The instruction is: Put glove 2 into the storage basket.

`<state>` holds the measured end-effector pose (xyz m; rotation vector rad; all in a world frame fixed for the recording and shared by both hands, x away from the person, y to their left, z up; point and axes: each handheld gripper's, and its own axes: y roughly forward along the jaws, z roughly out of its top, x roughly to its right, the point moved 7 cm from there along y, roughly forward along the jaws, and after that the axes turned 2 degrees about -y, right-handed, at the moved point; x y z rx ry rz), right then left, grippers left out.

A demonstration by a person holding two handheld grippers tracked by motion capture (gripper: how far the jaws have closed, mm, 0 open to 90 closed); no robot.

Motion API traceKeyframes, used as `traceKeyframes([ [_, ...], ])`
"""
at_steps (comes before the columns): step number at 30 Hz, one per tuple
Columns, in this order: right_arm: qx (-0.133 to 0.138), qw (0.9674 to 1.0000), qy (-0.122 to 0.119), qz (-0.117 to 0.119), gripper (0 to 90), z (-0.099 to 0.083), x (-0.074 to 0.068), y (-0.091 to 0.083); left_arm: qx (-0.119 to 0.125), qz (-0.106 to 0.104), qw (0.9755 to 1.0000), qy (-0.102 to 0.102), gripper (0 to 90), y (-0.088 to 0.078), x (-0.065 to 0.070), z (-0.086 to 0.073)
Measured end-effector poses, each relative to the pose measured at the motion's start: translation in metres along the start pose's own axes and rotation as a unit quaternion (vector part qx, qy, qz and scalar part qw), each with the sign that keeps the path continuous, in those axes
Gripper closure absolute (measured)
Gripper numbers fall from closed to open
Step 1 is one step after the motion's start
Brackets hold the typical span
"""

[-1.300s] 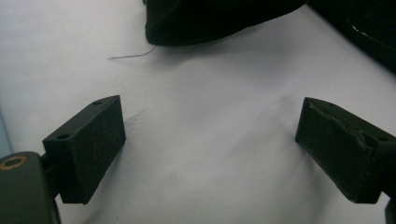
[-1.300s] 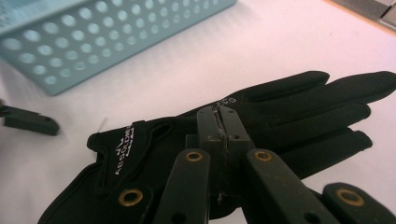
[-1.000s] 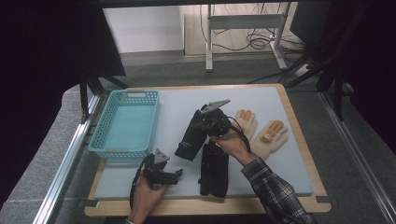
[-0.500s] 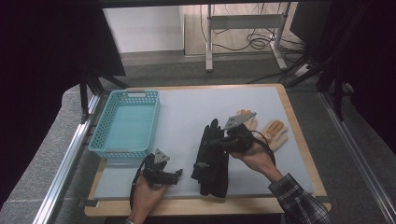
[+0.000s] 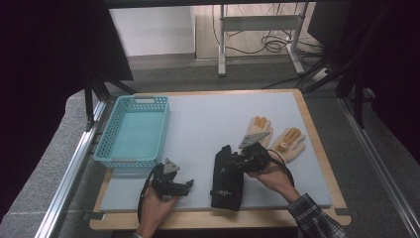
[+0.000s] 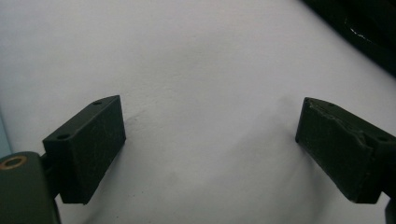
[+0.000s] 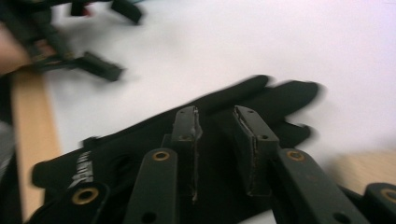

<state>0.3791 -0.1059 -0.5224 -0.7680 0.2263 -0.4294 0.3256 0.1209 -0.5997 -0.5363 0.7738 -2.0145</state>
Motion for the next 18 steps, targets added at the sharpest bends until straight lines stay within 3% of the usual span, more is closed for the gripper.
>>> traceKeyframes([
  [2,0.005,0.9993,0.017,-0.034,63.2,-0.001,0.011,-0.001,-0.001,0.0,1.0,0.001,8.5,0.0,0.0,0.0],
  [6,0.015,0.9982,0.033,-0.048,56.6,0.001,0.021,0.004,-0.002,-0.001,1.0,0.0,8.5,0.0,0.0,0.0],
  [8,0.02,0.9969,0.048,-0.059,52.8,0.008,0.03,0.016,-0.001,0.0,1.0,0.0,8.5,0.0,0.0,0.0],
  [13,0.009,0.9954,0.069,-0.066,53.0,0.011,0.042,0.035,-0.001,0.0,1.0,0.0,8.6,0.0,0.0,0.0],
  [14,0.001,0.9942,0.088,-0.062,59.6,0.008,0.048,0.044,-0.001,-0.001,1.0,0.0,8.6,0.0,0.0,0.0],
  [15,0.001,0.9942,0.088,-0.062,59.6,0.008,0.048,0.044,-0.001,-0.001,1.0,0.0,8.5,0.0,0.0,0.0],
  [16,-0.003,0.993,0.109,-0.046,71.8,0.006,0.05,0.049,-0.001,-0.001,1.0,0.0,8.5,0.0,0.0,0.0],
  [17,-0.003,0.993,0.109,-0.046,71.8,0.006,0.05,0.049,-0.001,-0.001,1.0,0.0,8.5,0.0,0.0,0.0],
  [18,-0.006,0.9927,0.111,-0.047,77.6,0.005,0.051,0.051,-0.002,-0.001,1.0,0.001,8.5,0.0,0.0,0.0],
])
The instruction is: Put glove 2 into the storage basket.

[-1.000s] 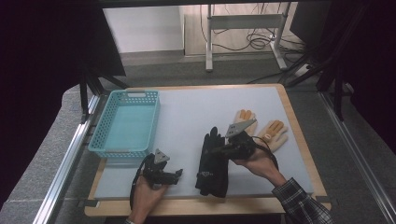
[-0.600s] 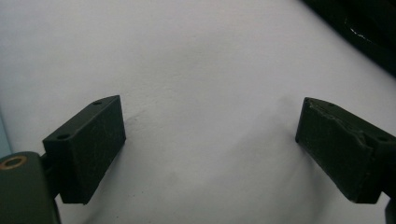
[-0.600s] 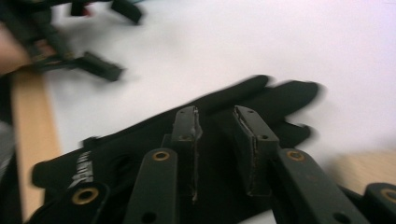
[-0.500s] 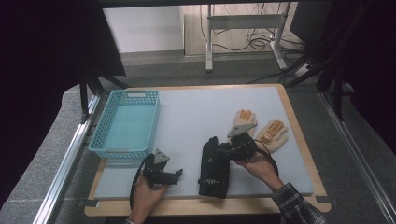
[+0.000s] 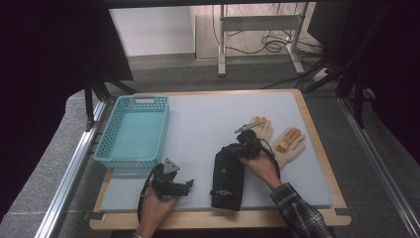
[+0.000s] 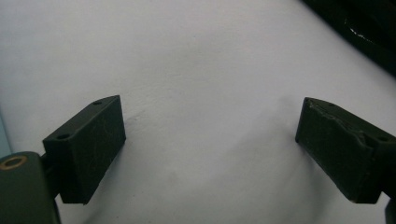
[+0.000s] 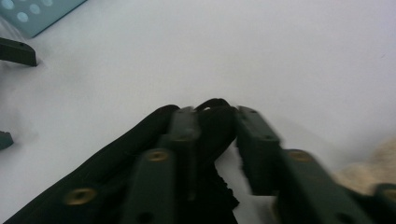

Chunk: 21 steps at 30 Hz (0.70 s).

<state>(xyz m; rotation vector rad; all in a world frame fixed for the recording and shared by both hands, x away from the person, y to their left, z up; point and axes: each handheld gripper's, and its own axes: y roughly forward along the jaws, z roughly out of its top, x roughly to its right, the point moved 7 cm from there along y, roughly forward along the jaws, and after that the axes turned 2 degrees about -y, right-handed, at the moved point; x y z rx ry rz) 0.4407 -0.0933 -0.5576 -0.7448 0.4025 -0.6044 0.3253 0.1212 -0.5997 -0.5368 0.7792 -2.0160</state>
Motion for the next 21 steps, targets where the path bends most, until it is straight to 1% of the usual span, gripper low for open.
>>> traceKeyframes([
  [1,0.0,1.0,0.0,0.002,83.0,0.0,-0.001,0.001,0.001,0.0,1.0,-0.001,8.5,0.0,0.0,0.0],
  [2,0.004,1.0,-0.002,0.004,85.5,0.001,-0.002,0.0,0.0,0.0,1.0,0.0,8.5,0.0,0.0,0.0],
  [3,0.008,0.9999,0.0,0.008,86.2,0.003,-0.003,-0.001,0.001,0.0,1.0,-0.001,8.5,0.0,0.0,0.0],
  [4,0.018,0.9998,-0.005,0.008,86.8,0.008,-0.007,-0.004,0.0,0.0,1.0,-0.001,8.6,0.0,0.0,0.0],
  [5,0.018,0.9998,-0.005,0.008,86.8,0.008,-0.007,-0.004,0.0,0.0,1.0,0.0,8.6,0.0,0.0,0.0],
  [6,0.027,0.9995,-0.014,0.01,86.8,0.014,-0.011,-0.008,0.0,0.0,1.0,-0.001,8.5,0.0,0.0,0.0],
  [7,0.027,0.9995,-0.014,0.01,86.8,0.014,-0.011,-0.008,0.0,0.0,1.0,-0.001,8.5,0.0,0.0,0.0],
  [8,0.03,0.9993,-0.019,0.011,86.6,0.018,-0.015,-0.008,0.001,0.0,1.0,-0.001,8.5,0.0,0.0,0.0],
  [9,0.03,0.9993,-0.019,0.011,86.6,0.018,-0.015,-0.008,0.0,0.0,1.0,0.0,8.5,0.0,0.0,0.0],
  [11,0.028,0.9992,-0.029,0.006,85.8,0.02,-0.016,-0.005,0.0,0.0,1.0,-0.001,8.5,0.0,0.0,0.0],
  [12,0.028,0.9991,-0.032,0.0,83.9,0.02,-0.015,-0.003,0.0,0.0,1.0,-0.001,8.5,0.0,0.0,0.0],
  [14,0.031,0.9992,-0.027,0.002,78.5,0.019,-0.013,-0.003,0.0,0.0,1.0,-0.001,8.6,0.0,0.0,0.0],
  [17,0.038,0.9988,-0.031,-0.001,75.9,0.016,-0.011,-0.014,0.001,0.0,1.0,-0.001,8.6,0.0,0.0,0.0],
  [18,0.038,0.9985,-0.038,-0.004,75.5,0.011,-0.011,-0.023,0.001,0.0,1.0,-0.001,8.6,0.0,0.0,0.0],
  [19,0.038,0.9985,-0.038,-0.004,75.5,0.011,-0.011,-0.023,0.001,0.0,1.0,-0.001,8.6,0.0,0.0,0.0],
  [20,0.041,0.9982,-0.044,-0.003,75.8,0.006,-0.012,-0.034,0.001,0.0,1.0,-0.001,8.5,0.0,0.0,0.0],
  [21,0.041,0.9982,-0.044,-0.003,75.8,0.006,-0.012,-0.034,0.0,0.0,1.0,-0.001,8.5,0.0,0.0,0.0],
])
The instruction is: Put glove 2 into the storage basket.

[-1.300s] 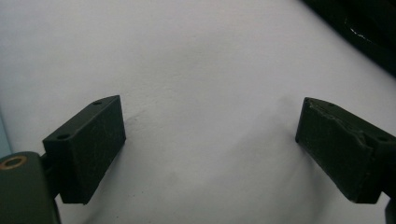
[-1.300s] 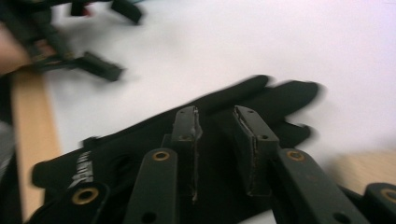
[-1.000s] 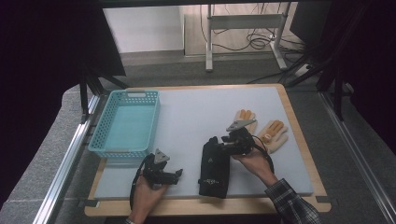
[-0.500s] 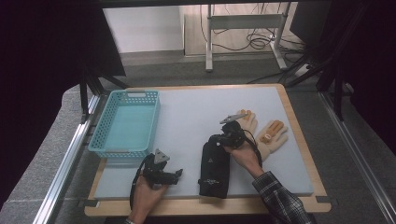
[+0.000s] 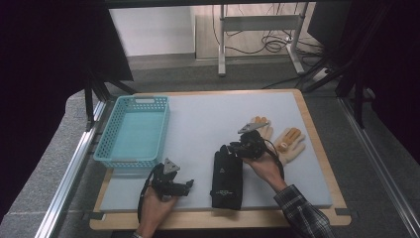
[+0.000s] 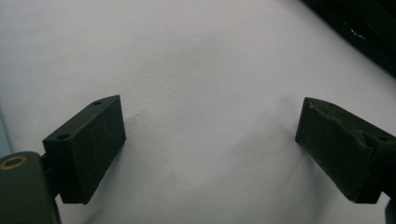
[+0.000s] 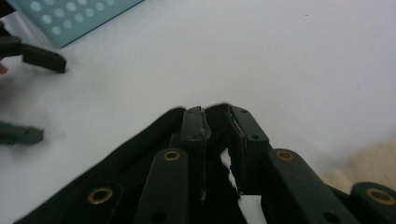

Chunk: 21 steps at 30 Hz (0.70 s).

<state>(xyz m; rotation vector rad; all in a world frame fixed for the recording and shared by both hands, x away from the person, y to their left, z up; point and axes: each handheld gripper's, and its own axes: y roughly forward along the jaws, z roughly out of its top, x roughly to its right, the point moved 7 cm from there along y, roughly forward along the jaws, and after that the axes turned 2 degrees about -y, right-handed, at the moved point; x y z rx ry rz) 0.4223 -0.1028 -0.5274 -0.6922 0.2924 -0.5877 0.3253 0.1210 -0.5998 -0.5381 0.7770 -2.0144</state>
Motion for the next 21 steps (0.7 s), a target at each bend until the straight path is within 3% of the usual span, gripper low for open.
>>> traceKeyframes([
  [6,-0.009,0.9996,-0.025,0.006,88.3,-0.025,-0.009,-0.028,0.0,0.0,1.0,0.0,8.5,0.0,0.0,0.0],
  [10,-0.022,0.999,-0.036,0.017,88.7,-0.052,-0.02,-0.04,-0.001,0.0,1.0,0.0,8.5,0.0,0.0,0.0],
  [11,-0.026,0.9988,-0.033,0.027,88.7,-0.066,-0.026,-0.043,-0.001,0.0,1.0,0.0,8.6,0.0,0.0,0.0],
  [17,-0.04,0.998,-0.028,0.041,88.7,-0.097,-0.041,-0.043,-0.001,0.001,1.0,-0.001,8.8,-0.001,0.0,0.0],
  [21,-0.03,0.9969,-0.048,0.055,88.5,-0.105,-0.054,-0.039,0.0,0.004,1.0,-0.004,8.8,-0.003,0.0,-0.002],
])
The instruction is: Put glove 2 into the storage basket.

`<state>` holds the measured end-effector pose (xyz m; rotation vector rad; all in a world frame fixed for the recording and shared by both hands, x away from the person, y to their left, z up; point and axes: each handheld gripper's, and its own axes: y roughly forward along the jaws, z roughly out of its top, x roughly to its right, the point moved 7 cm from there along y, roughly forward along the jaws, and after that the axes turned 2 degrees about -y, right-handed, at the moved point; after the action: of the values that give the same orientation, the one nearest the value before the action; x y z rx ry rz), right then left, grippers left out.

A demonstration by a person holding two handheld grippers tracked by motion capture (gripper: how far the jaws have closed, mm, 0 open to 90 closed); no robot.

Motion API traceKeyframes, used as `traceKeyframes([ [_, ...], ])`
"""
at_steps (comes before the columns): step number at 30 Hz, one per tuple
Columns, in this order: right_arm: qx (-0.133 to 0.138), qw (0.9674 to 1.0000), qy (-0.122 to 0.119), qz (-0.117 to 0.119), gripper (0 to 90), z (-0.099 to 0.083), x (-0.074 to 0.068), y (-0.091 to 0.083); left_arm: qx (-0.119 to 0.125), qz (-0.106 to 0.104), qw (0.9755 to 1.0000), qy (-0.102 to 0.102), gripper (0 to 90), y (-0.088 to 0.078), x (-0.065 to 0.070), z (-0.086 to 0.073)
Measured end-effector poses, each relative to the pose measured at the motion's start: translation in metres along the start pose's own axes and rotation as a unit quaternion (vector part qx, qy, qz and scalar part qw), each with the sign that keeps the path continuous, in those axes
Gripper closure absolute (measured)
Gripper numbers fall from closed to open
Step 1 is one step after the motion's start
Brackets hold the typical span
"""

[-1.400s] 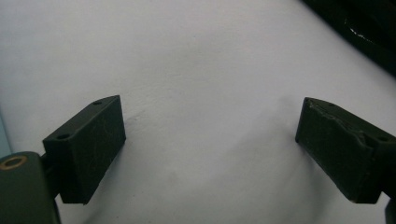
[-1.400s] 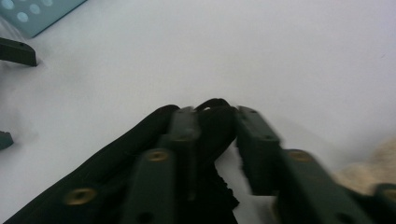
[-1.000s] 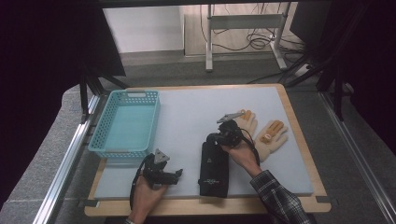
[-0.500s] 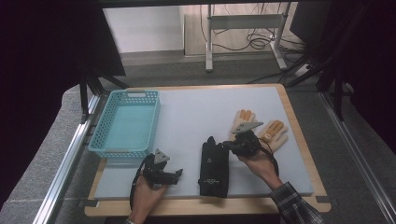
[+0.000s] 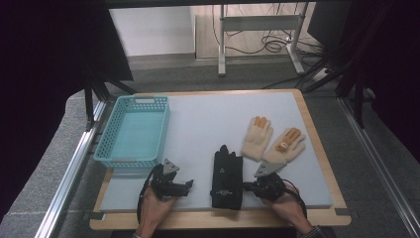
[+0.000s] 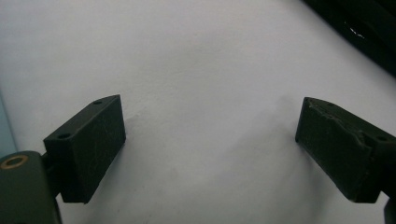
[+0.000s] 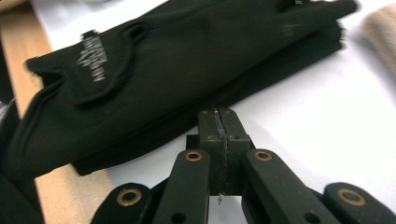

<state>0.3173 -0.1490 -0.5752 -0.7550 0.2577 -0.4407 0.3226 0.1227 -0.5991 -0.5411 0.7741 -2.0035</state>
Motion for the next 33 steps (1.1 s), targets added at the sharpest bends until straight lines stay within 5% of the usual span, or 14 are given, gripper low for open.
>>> traceKeyframes([
  [15,0.015,0.9998,-0.012,0.001,88.6,0.021,-0.025,0.032,-0.009,0.01,0.9999,-0.001,3.7,-0.012,-0.019,-0.013],
  [26,0.023,0.9992,-0.012,-0.032,88.5,0.048,-0.025,0.061,-0.007,-0.002,1.0,0.007,1.0,-0.012,-0.026,-0.015],
  [33,0.019,0.9991,-0.017,-0.035,87.4,0.048,-0.025,0.06,0.001,0.003,1.0,-0.004,0.5,-0.011,-0.025,-0.016],
])
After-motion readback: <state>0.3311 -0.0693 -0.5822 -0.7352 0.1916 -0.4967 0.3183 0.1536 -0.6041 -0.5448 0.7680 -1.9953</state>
